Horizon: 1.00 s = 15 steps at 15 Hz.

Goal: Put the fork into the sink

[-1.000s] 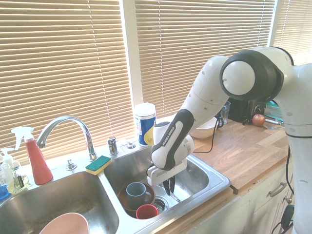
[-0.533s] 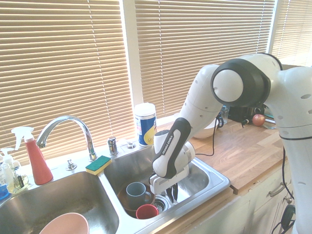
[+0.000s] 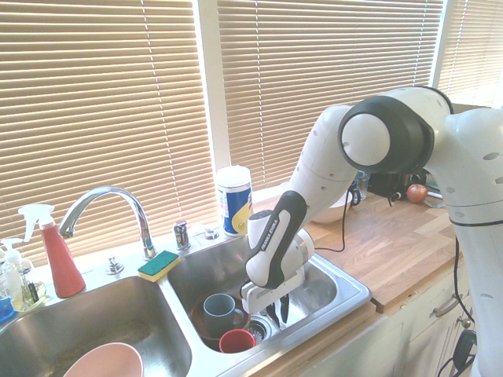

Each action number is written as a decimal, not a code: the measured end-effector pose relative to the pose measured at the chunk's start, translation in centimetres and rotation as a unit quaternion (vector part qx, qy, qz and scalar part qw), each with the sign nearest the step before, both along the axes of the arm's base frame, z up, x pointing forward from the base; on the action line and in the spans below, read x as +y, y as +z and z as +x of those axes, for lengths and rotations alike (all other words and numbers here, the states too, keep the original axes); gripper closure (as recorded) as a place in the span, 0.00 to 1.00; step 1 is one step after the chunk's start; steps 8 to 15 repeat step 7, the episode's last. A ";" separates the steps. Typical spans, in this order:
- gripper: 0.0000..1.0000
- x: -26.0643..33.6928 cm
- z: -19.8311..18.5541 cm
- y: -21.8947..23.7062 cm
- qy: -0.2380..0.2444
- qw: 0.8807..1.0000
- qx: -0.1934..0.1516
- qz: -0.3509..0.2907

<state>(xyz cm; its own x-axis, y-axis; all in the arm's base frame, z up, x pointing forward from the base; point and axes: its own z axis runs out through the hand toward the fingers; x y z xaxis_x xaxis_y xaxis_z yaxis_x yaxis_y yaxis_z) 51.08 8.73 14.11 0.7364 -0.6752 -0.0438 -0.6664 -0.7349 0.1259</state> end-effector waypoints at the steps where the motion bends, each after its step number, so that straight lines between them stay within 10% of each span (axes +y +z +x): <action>1: 0.00 0.0 0.2 0.4 -0.001 1.000 -0.004 0.001; 7: 0.00 1.2 1.6 12.4 0.005 0.998 -0.062 0.024; 15: 0.00 1.2 1.6 12.4 0.005 0.998 -0.062 0.024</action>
